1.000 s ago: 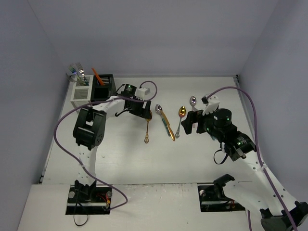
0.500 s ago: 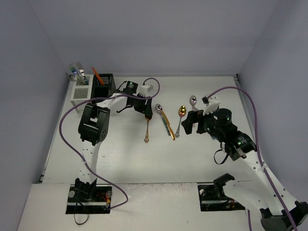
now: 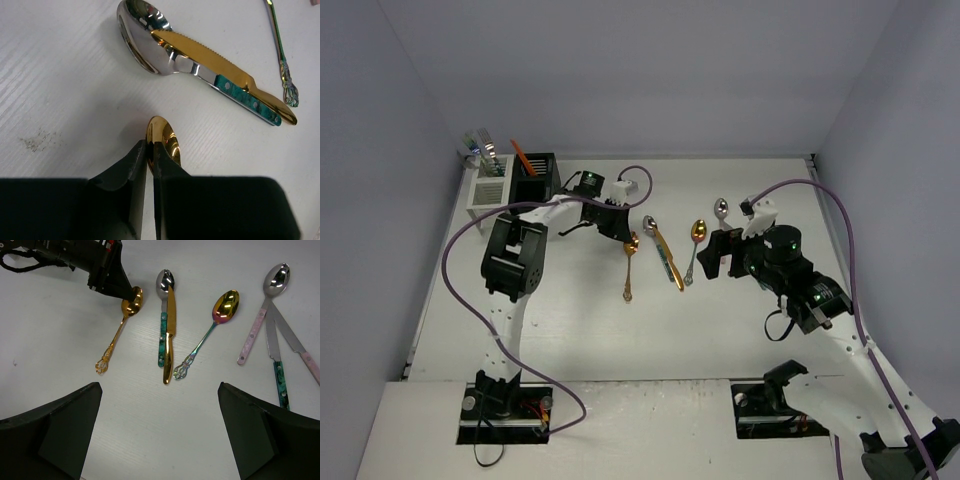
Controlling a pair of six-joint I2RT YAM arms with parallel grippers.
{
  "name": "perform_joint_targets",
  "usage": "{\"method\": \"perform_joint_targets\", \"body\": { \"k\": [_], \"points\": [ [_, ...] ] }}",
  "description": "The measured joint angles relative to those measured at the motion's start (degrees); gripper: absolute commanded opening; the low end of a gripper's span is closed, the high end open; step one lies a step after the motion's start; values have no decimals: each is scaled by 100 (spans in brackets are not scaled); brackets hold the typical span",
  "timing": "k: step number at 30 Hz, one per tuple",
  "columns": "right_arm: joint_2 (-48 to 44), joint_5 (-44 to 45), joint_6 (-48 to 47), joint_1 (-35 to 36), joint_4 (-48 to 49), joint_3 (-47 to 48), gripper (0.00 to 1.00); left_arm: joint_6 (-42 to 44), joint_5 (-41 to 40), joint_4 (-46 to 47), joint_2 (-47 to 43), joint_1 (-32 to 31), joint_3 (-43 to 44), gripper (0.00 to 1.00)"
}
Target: Sort the eating utensils into containers
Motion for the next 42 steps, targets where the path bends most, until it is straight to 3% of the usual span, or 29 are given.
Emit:
{"method": "perform_joint_targets", "body": {
  "k": [9, 15, 22, 27, 36, 42],
  "points": [
    [0, 1, -2, 0, -8, 0, 100, -29, -192, 59, -597, 71, -721, 0],
    [0, 1, -6, 0, -18, 0, 100, -210, -714, 128, -1851, 441, -1261, 0],
    [135, -5, -106, 0, -37, 91, 100, -410, -1970, 407, -3690, 1105, -1279, 0],
    [293, -7, -218, 0, -35, 158, 100, -358, -3360, 661, -4546, 1328, -1278, 0],
    [376, -10, -388, 0, -36, 173, 100, -150, -5269, 1528, -4439, 2150, -1245, 0],
    [505, -10, -500, 0, -38, 208, 100, 73, -5855, 2163, -3964, 2426, -1175, 0]
  ]
}}
